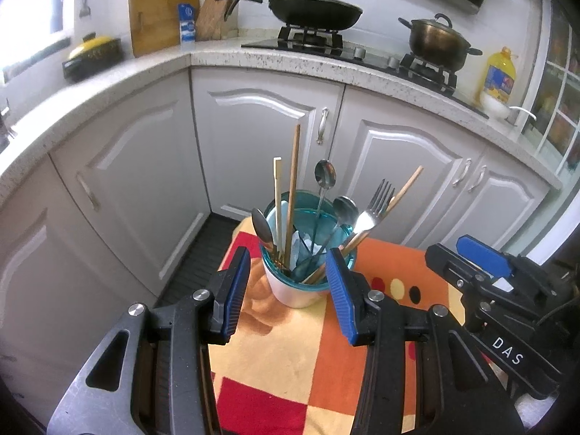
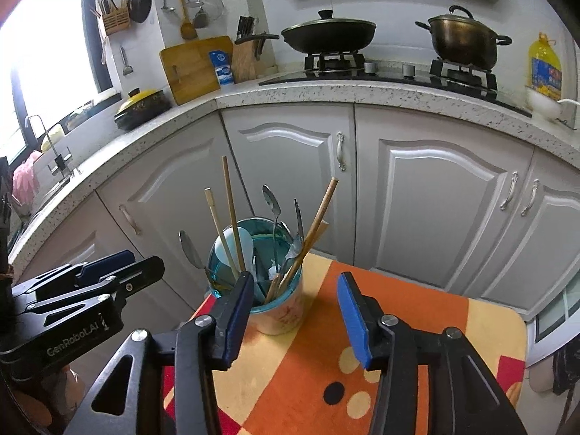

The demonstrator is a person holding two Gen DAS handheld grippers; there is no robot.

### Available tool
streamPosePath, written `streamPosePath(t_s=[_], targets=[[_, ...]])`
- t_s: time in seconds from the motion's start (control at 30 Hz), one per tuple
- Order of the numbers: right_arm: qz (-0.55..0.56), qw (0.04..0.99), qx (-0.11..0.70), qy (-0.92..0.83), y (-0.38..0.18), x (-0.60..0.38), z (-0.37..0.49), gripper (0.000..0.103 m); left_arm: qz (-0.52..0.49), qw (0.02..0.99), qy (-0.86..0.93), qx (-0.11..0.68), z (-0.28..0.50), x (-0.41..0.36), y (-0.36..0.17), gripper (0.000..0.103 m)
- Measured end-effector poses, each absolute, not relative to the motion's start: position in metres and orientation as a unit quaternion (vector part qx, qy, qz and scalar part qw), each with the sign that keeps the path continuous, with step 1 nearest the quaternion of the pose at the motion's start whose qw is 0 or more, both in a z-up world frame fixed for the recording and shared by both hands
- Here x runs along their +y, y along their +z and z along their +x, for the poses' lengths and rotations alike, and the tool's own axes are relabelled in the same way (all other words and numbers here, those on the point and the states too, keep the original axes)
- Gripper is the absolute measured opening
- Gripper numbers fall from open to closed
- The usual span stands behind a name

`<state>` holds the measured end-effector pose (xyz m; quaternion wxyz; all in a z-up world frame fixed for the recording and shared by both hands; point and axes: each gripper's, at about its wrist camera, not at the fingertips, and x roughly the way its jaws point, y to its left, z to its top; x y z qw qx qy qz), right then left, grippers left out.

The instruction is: Organize utensils

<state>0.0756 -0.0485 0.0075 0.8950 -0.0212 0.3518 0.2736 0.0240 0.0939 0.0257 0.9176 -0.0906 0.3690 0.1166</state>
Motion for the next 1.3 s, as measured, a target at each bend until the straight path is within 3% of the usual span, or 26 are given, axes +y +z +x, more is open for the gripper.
streamPosePath(t_s=[0.77, 0.9, 1.3], targets=[[-0.034, 0.907, 0.328, 0.264, 0.027, -0.042, 0.05, 0.048, -0.065, 0.929, 0.134, 0.34, -0.003, 0.085, 0.052, 0.043], [-0.034, 0.911, 0.323, 0.255, 0.029, -0.042, 0.049, 0.057, -0.07, 0.93, 0.135, 0.335, -0.005, 0.087, 0.054, 0.043], [-0.041, 0.909, 0.323, 0.259, 0.027, -0.038, 0.047, 0.058, -0.078, 0.926, 0.135, 0.343, -0.004, 0.089, 0.052, 0.043]])
